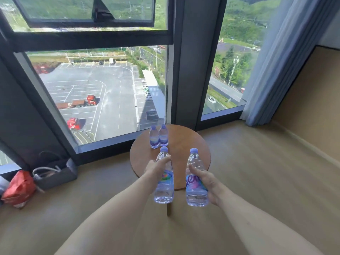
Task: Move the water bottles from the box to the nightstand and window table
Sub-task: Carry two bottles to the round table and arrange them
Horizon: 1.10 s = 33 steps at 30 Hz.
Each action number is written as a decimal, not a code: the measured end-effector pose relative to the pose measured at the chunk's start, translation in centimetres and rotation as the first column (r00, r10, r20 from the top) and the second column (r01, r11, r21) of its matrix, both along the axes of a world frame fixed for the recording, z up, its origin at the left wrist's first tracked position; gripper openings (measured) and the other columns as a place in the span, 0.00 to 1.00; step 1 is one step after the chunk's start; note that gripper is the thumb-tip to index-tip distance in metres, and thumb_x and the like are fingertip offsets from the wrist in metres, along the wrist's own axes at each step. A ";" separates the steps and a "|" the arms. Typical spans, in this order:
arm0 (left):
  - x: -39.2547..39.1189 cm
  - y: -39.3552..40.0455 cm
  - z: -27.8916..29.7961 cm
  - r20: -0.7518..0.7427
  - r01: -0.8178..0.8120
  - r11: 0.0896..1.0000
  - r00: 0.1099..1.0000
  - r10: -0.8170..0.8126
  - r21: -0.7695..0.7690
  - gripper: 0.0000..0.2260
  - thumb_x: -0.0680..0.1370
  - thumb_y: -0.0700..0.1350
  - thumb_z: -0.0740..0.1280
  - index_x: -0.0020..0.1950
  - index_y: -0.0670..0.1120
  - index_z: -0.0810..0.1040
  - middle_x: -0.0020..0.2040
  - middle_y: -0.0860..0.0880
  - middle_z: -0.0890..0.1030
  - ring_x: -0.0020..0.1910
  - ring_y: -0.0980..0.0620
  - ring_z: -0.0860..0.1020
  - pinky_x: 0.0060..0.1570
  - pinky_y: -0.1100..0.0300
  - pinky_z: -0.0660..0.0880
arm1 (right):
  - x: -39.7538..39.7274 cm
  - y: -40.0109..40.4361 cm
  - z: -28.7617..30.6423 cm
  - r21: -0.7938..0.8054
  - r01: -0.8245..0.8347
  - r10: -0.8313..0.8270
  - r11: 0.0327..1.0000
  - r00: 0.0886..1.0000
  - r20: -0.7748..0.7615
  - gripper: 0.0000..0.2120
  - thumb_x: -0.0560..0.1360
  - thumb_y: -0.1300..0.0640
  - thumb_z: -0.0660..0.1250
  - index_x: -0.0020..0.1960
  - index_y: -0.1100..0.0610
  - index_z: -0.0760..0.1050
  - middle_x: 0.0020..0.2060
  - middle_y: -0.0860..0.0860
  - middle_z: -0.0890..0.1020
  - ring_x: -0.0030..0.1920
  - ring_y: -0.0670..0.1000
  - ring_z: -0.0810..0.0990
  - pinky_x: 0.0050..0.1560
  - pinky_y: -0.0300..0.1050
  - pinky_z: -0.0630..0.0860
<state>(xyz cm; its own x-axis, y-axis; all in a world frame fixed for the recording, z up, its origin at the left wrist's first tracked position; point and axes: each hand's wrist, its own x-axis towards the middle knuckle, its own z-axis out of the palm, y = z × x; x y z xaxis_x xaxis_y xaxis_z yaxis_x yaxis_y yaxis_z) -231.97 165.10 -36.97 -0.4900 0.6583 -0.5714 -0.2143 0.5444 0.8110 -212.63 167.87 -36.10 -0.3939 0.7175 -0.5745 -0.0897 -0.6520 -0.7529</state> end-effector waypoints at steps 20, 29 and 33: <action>-4.7 25.8 -5.6 -0.404 0.285 0.941 0.851 -0.336 -0.182 0.29 0.59 0.58 0.83 0.54 0.55 0.74 0.47 0.57 0.77 0.47 0.56 0.77 0.43 0.61 0.73 | -6.1 27.8 -8.1 0.202 -0.091 -0.012 0.975 0.888 0.460 0.34 0.58 0.73 0.81 0.61 0.65 0.73 0.59 0.61 0.80 0.59 0.61 0.81 0.61 0.54 0.78; -3.9 37.2 -8.4 -0.462 0.242 0.926 0.812 -0.356 -0.290 0.30 0.61 0.60 0.80 0.55 0.49 0.73 0.51 0.49 0.80 0.51 0.48 0.80 0.51 0.50 0.79 | -6.5 40.8 -11.2 0.238 -0.491 0.216 0.838 0.699 0.681 0.25 0.59 0.64 0.78 0.50 0.48 0.72 0.43 0.47 0.81 0.44 0.51 0.81 0.44 0.44 0.79; -4.7 41.0 -8.5 -0.533 0.319 0.867 0.690 -0.490 -0.383 0.29 0.60 0.59 0.80 0.46 0.49 0.67 0.41 0.53 0.75 0.42 0.51 0.77 0.33 0.56 0.69 | -7.1 43.6 -12.8 0.253 -0.552 0.228 0.794 0.657 0.718 0.19 0.65 0.61 0.74 0.53 0.52 0.74 0.44 0.51 0.79 0.41 0.54 0.79 0.33 0.37 0.72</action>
